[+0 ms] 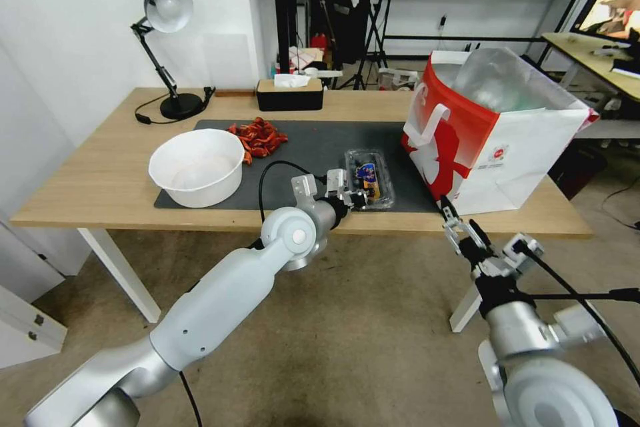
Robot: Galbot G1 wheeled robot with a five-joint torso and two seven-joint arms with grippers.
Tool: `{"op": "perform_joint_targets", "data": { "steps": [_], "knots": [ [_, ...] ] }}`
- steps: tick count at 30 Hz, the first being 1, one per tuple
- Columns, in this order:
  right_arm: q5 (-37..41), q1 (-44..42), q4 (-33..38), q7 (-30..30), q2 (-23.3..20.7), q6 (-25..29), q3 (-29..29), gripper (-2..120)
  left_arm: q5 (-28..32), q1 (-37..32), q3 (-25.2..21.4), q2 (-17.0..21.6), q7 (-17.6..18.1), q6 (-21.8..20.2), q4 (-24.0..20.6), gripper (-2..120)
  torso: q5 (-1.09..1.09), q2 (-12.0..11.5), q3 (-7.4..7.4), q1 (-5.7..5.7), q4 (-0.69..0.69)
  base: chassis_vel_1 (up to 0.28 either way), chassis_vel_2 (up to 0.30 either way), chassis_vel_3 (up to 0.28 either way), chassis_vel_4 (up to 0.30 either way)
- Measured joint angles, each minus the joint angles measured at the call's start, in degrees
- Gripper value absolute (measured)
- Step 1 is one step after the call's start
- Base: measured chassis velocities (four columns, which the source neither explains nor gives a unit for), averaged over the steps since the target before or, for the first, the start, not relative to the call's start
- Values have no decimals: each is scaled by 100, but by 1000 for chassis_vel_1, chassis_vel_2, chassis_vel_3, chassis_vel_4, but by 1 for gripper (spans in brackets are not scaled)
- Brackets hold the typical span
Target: Close the takeout container lid, then place the container into the takeout bag.
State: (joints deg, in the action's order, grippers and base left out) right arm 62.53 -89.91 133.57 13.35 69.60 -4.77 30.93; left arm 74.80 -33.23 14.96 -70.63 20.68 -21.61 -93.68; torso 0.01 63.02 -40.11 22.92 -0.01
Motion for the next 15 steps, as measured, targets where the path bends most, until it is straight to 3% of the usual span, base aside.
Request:
{"op": "perform_joint_targets", "data": {
  "steps": [15],
  "knots": [
    [885,1579,-911,238,-580,-566,-537,100,35,12,-48,23,-11,12,77,0,-1,0,0,0,1,0,0,0,0]
  ]
}}
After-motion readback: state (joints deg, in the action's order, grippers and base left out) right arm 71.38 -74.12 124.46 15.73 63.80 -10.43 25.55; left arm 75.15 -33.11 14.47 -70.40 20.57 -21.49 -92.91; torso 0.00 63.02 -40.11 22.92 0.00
